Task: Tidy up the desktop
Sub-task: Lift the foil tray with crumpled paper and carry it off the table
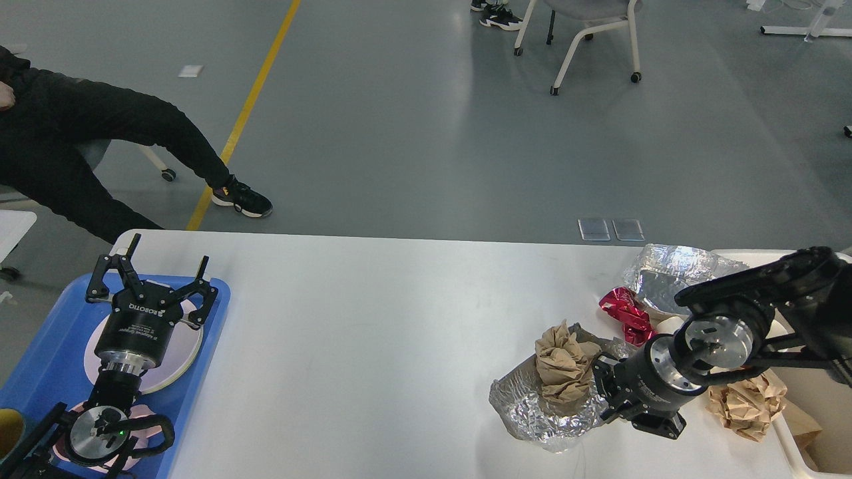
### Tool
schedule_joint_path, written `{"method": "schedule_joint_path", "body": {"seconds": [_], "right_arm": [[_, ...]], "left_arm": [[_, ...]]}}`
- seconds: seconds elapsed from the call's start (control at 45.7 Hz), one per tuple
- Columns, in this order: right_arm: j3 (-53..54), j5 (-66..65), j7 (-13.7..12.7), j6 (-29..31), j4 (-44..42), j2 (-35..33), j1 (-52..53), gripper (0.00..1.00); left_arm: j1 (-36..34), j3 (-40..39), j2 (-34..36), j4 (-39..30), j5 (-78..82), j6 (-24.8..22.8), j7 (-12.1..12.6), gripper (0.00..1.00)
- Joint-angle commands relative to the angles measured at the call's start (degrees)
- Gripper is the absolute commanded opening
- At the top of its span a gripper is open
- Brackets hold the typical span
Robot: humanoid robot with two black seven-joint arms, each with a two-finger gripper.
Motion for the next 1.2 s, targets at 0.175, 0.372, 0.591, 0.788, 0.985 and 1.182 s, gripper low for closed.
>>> {"method": "schedule_joint_path", "body": {"seconds": [0.175, 0.372, 0.591, 0.788, 0.985, 1.182], "right_arm": [[-5.9, 6.5, 0.2, 13.3, 2.5, -6.7, 19.4, 0.00], [-16.8, 9.2, 0.2, 22.9, 2.6, -5.5, 36.4, 0.00], [-26.5, 6.8, 0.3, 32.3, 4.0, 0.2, 46.0, 0.00], [-27.9, 1.0, 0.3, 32.8, 5.4, -0.1, 47.5, 0.00], [-30.5, 1.4, 0.9, 31.9, 4.1, -2.9, 47.4, 0.00], [-32.2, 3.3, 1.0, 31.8, -1.4, -12.8, 44.4, 0.00]], "left_arm": [[0.0, 0.0, 0.0, 0.0, 0.0, 0.0, 0.0, 0.96], [0.0, 0.0, 0.0, 0.0, 0.0, 0.0, 0.0, 0.96], [0.0, 0.0, 0.0, 0.0, 0.0, 0.0, 0.0, 0.96], [0.0, 0.0, 0.0, 0.0, 0.0, 0.0, 0.0, 0.96], [0.0, 0.0, 0.0, 0.0, 0.0, 0.0, 0.0, 0.96], [0.1, 0.0, 0.0, 0.0, 0.0, 0.0, 0.0, 0.96]]}}
